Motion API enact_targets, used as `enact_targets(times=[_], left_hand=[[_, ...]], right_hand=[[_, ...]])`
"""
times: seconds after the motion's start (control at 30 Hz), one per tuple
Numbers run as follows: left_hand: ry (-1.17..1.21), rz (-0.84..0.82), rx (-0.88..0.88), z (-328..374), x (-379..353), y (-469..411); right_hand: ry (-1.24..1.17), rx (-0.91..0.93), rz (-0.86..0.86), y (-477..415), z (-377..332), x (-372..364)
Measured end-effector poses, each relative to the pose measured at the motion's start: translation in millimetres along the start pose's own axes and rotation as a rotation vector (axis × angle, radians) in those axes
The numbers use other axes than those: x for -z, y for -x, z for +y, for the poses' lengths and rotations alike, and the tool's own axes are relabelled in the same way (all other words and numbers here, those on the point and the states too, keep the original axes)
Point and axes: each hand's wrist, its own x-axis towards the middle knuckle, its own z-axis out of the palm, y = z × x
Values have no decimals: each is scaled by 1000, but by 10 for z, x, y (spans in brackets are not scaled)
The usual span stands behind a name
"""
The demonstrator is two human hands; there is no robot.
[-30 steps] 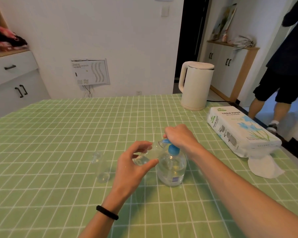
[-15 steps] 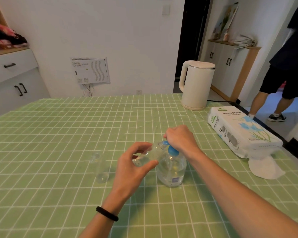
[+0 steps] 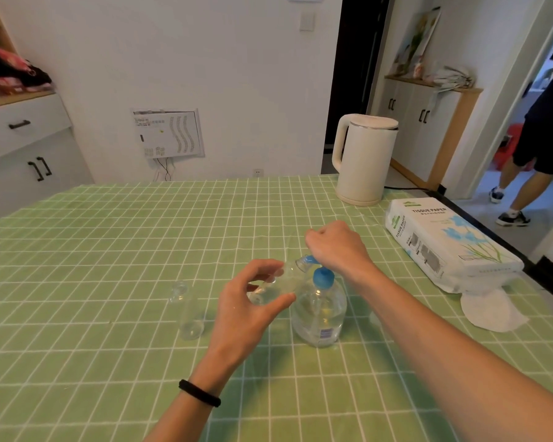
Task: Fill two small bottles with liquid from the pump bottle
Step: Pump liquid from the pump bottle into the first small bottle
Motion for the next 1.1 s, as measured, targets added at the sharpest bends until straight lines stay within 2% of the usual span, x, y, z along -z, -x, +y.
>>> enact_targets(times=[0.37,0.7,0.9,1.1], left_hand=[[-11,6,17,-40,-26,19],[-6,1,12,-55,-12,21],[8,3,-15,-13,2,-7],[4,1,-15,-42,-12,-9]], right_hand=[[-45,-64,7,43,82,-63],[-48,-64,-17,22,76,-49],[-25,6,-4,23,-22,-6],[-65,-40,1,59,18,-5]])
